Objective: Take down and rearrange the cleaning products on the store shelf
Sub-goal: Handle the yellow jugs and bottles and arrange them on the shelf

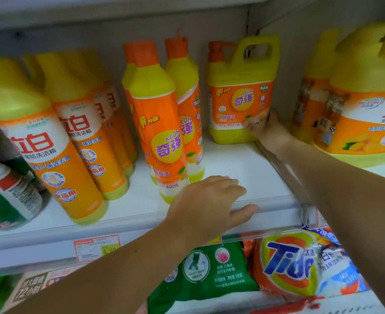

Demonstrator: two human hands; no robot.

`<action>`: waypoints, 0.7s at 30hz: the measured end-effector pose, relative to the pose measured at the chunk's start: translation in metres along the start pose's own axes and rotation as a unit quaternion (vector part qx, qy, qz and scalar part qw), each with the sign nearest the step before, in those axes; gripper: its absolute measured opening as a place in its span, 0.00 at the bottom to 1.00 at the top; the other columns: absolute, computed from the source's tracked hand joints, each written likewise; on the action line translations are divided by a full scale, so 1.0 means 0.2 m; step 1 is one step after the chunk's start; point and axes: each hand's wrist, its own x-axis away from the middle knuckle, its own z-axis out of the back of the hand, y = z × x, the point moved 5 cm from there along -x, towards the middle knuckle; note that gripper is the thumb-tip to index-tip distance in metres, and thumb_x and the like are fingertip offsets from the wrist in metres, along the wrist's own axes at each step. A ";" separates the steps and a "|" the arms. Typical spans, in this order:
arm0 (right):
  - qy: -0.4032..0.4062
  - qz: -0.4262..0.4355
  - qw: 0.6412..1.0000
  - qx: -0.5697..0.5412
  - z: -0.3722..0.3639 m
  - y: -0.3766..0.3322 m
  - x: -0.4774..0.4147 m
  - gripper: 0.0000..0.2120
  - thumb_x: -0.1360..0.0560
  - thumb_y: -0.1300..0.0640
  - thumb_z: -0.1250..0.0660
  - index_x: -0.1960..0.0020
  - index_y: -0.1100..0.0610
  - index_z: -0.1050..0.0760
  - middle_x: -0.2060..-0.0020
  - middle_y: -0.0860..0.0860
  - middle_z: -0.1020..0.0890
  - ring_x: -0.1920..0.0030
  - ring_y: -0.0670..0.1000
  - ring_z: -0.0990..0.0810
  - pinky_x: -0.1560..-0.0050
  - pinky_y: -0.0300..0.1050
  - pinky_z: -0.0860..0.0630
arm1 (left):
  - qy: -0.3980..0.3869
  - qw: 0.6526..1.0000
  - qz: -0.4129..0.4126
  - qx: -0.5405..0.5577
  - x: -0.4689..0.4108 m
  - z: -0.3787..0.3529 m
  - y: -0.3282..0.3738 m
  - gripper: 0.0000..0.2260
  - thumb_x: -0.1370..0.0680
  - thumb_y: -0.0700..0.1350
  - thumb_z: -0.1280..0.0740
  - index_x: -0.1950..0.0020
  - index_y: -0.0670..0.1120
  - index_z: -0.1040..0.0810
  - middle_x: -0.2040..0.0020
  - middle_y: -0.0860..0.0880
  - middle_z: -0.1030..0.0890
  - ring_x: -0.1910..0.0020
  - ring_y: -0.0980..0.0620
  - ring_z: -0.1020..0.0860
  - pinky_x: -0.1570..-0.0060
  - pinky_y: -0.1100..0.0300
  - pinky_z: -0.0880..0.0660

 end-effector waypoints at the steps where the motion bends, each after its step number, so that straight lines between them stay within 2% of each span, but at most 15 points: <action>1: 0.005 -0.016 1.000 0.025 0.01 -0.01 0.04 0.31 0.22 0.56 0.31 0.25 0.57 0.42 0.39 0.49 0.29 0.39 0.48 0.30 0.50 0.29 0.33 | 0.003 1.000 0.000 0.004 0.00 0.00 0.00 0.23 0.23 0.64 0.42 0.45 0.51 0.16 0.45 0.52 0.15 0.43 0.53 0.19 0.49 0.55 0.19; 3: 0.032 -0.026 0.995 0.088 0.06 -0.07 0.14 0.24 0.20 0.51 0.33 0.29 0.52 0.38 0.42 0.52 0.29 0.43 0.51 0.30 0.53 0.37 0.32 | 0.012 1.000 -0.001 0.004 0.00 0.01 0.00 0.22 0.23 0.63 0.42 0.46 0.51 0.16 0.48 0.54 0.15 0.46 0.54 0.18 0.53 0.57 0.19; 4: 0.047 -0.018 0.993 0.111 0.09 -0.12 0.21 0.22 0.19 0.50 0.35 0.29 0.53 0.36 0.43 0.53 0.26 0.44 0.52 0.28 0.52 0.39 0.32 | 0.009 1.000 0.000 0.009 0.00 0.02 0.00 0.21 0.23 0.63 0.42 0.46 0.52 0.16 0.49 0.55 0.15 0.47 0.53 0.18 0.55 0.57 0.19; 7: 0.082 0.080 0.987 0.117 0.16 -0.30 0.51 0.18 0.18 0.54 0.37 0.30 0.59 0.30 0.40 0.54 0.22 0.44 0.49 0.25 0.47 0.36 0.32 | -0.011 0.999 -0.002 0.044 0.01 0.05 0.02 0.19 0.22 0.61 0.41 0.42 0.51 0.18 0.46 0.54 0.16 0.45 0.51 0.20 0.53 0.53 0.19; 9: 0.091 0.126 0.983 0.093 0.18 -0.38 0.75 0.15 0.19 0.57 0.36 0.33 0.58 0.28 0.42 0.53 0.21 0.49 0.45 0.23 0.50 0.29 0.30 | 0.012 0.998 -0.013 0.067 0.05 0.09 0.06 0.17 0.22 0.57 0.39 0.40 0.50 0.19 0.43 0.52 0.17 0.41 0.51 0.22 0.45 0.55 0.23; 10: 0.086 0.131 0.985 0.077 0.18 -0.39 0.87 0.13 0.19 0.58 0.37 0.34 0.55 0.27 0.45 0.51 0.20 0.51 0.45 0.21 0.50 0.31 0.26 | 0.032 0.996 -0.014 0.084 0.08 0.13 0.10 0.16 0.23 0.54 0.37 0.40 0.49 0.19 0.42 0.51 0.18 0.39 0.51 0.23 0.41 0.57 0.26; 12: 0.061 0.108 0.991 0.059 0.17 -0.36 1.11 0.10 0.19 0.57 0.37 0.39 0.47 0.27 0.52 0.48 0.19 0.53 0.48 0.18 0.50 0.46 0.20 | 0.074 0.990 0.002 0.117 0.21 0.19 0.16 0.14 0.23 0.51 0.36 0.41 0.48 0.18 0.42 0.50 0.18 0.40 0.51 0.24 0.40 0.61 0.30; 14: 0.017 0.067 0.996 0.055 0.10 -0.26 1.34 0.10 0.19 0.57 0.36 0.43 0.42 0.28 0.59 0.47 0.19 0.58 0.51 0.17 0.54 0.56 0.19 | 0.094 0.984 0.020 0.148 0.43 0.21 0.22 0.12 0.24 0.49 0.35 0.44 0.47 0.18 0.45 0.50 0.18 0.44 0.52 0.24 0.42 0.61 0.30; 17: -0.071 -0.019 0.995 0.061 -0.07 -0.02 1.70 0.10 0.20 0.55 0.35 0.47 0.38 0.28 0.62 0.52 0.20 0.62 0.54 0.17 0.56 0.61 0.20 | 0.063 0.979 0.089 0.174 0.86 0.13 0.24 0.12 0.24 0.50 0.36 0.45 0.49 0.17 0.46 0.52 0.18 0.45 0.54 0.25 0.44 0.61 0.29; 19: -0.176 -0.084 0.975 0.103 -0.20 0.16 1.95 0.06 0.19 0.53 0.35 0.46 0.42 0.26 0.59 0.54 0.19 0.60 0.55 0.18 0.54 0.59 0.21 | 0.014 0.972 0.150 0.178 1.12 0.07 0.23 0.15 0.24 0.54 0.38 0.45 0.50 0.17 0.46 0.53 0.18 0.45 0.55 0.25 0.47 0.60 0.26; 20: -0.239 -0.110 0.954 0.140 -0.27 0.25 2.08 0.04 0.19 0.53 0.35 0.44 0.48 0.25 0.57 0.55 0.19 0.60 0.54 0.19 0.52 0.56 0.22 | -0.018 0.967 0.175 0.185 1.25 0.03 0.24 0.16 0.25 0.56 0.39 0.45 0.51 0.17 0.46 0.53 0.18 0.45 0.56 0.25 0.48 0.61 0.26; 21: -0.295 -0.120 0.927 0.200 -0.33 0.32 2.20 0.09 0.20 0.50 0.35 0.42 0.52 0.25 0.53 0.55 0.20 0.57 0.51 0.21 0.48 0.49 0.23 | -0.056 0.958 0.201 0.195 1.37 -0.01 0.24 0.18 0.25 0.57 0.40 0.44 0.52 0.17 0.45 0.53 0.18 0.45 0.56 0.25 0.48 0.62 0.27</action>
